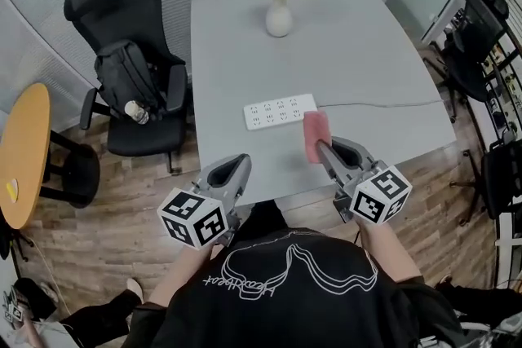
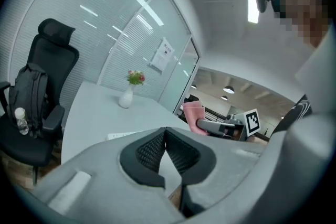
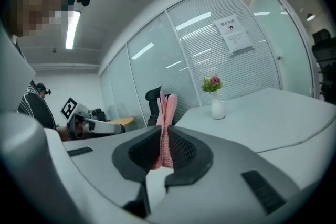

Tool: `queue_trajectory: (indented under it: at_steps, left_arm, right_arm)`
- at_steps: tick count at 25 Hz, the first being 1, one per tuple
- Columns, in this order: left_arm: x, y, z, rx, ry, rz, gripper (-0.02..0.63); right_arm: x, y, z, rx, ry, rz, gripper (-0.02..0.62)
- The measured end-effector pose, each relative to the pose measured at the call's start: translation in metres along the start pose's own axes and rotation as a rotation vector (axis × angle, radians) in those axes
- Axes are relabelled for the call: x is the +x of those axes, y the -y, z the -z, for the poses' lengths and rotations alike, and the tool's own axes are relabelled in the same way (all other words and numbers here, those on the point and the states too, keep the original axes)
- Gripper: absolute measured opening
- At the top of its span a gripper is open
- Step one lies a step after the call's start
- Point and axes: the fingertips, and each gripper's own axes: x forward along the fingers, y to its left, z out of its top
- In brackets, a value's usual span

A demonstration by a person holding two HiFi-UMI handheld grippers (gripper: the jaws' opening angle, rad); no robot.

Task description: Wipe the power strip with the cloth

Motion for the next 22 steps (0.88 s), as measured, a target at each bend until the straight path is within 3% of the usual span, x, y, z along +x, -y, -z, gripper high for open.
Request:
queue_trajectory:
  at_steps: [3, 5, 10, 22]
  left_arm:
    - [-0.011, 0.020, -0.008, 0.035, 0.018, 0.031, 0.012]
    - [-0.017, 0.032, -0.011, 0.052, 0.029, 0.050, 0.012]
    - [-0.027, 0.052, -0.021, 0.098, 0.058, 0.080, 0.012]
    - [-0.039, 0.060, -0.029, 0.094, 0.072, 0.081, 0.012]
  right_arm:
    - [-0.012, -0.023, -0.005, 0.063, 0.027, -0.066, 0.037]
    - [-0.019, -0.035, -0.009, 0.052, 0.031, -0.090, 0.035]
    - [-0.031, -0.051, -0.018, -0.002, 0.034, -0.106, 0.032]
    - [-0.034, -0.061, -0.026, 0.014, 0.052, -0.135, 0.032]
